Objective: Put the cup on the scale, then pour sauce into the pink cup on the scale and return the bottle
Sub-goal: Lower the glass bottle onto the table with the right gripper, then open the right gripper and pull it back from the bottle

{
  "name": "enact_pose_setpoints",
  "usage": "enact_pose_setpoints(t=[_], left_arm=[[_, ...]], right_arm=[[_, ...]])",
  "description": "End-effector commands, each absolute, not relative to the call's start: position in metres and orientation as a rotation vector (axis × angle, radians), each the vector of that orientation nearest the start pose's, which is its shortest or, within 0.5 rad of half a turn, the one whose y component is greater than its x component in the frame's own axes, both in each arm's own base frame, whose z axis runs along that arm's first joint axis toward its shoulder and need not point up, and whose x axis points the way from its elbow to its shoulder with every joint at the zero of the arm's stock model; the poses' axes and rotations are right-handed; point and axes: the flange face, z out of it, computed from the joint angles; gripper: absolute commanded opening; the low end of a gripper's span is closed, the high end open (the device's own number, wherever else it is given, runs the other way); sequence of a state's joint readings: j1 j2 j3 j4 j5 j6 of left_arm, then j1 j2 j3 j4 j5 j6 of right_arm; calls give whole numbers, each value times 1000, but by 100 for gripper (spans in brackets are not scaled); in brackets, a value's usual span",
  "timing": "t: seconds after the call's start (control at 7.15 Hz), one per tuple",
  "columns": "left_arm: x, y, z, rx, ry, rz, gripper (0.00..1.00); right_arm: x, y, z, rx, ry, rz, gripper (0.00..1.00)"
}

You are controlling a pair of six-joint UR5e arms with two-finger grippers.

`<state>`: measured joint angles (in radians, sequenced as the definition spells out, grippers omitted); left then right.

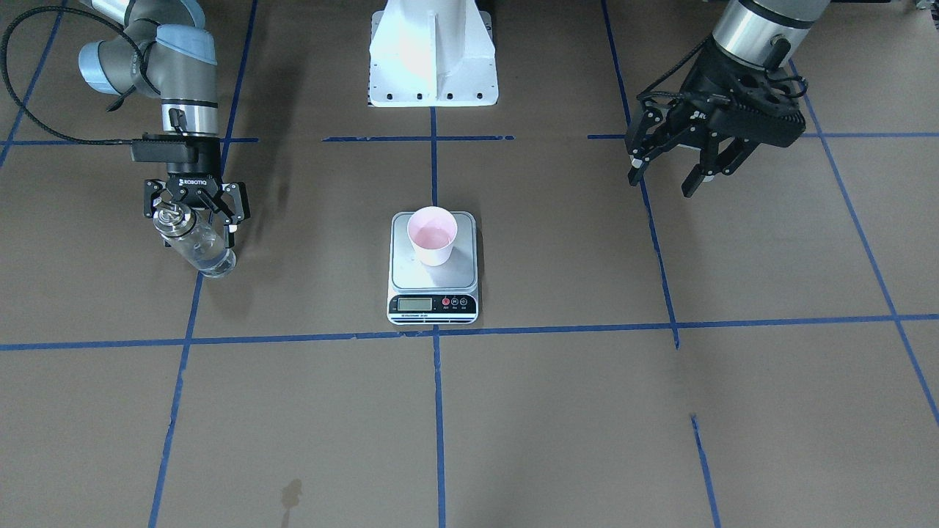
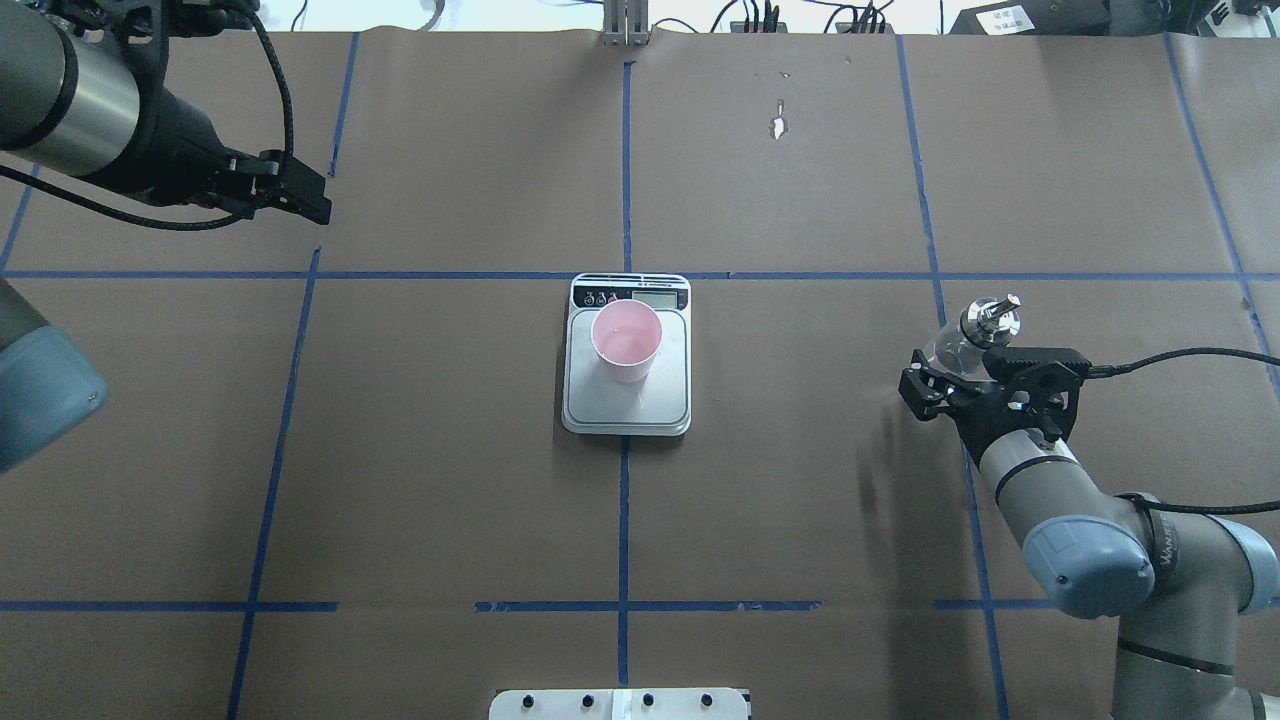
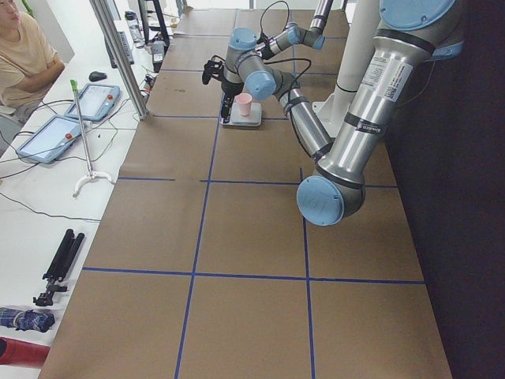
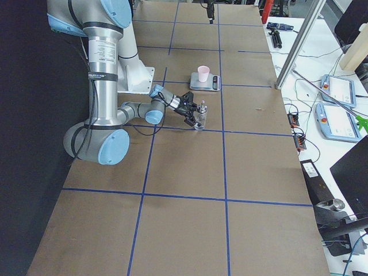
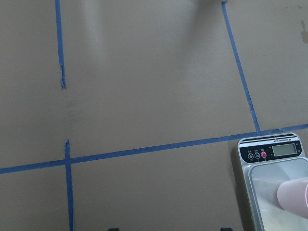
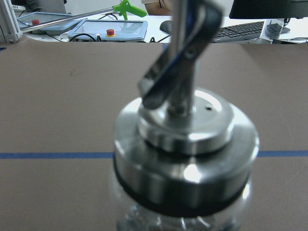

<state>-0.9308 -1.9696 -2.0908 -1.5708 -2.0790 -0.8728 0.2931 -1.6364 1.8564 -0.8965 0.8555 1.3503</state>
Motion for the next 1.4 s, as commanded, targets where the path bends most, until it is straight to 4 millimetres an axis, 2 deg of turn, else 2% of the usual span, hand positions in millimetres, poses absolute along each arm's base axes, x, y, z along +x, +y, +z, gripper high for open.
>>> enact_pose_setpoints(t=[0.0,0.28,0.7,0.98,1.26], left_arm=[[250,-478,215,331,958,21,76],[250,-478,217,328,956,20,76],[250,-478,216,329,957,20,76],[250,-478,216,329,957,20,77],[250,-478,217,333,955,25,77]], right_arm=[[-389,-297,464,863,-683,344,100],[-397,-285,464,856,-698,328,100],[-344,-264,494,758,-654,249,100],[-315,-252,526,681,-636,182,100],[-291,-250,549,632,-623,136,100]])
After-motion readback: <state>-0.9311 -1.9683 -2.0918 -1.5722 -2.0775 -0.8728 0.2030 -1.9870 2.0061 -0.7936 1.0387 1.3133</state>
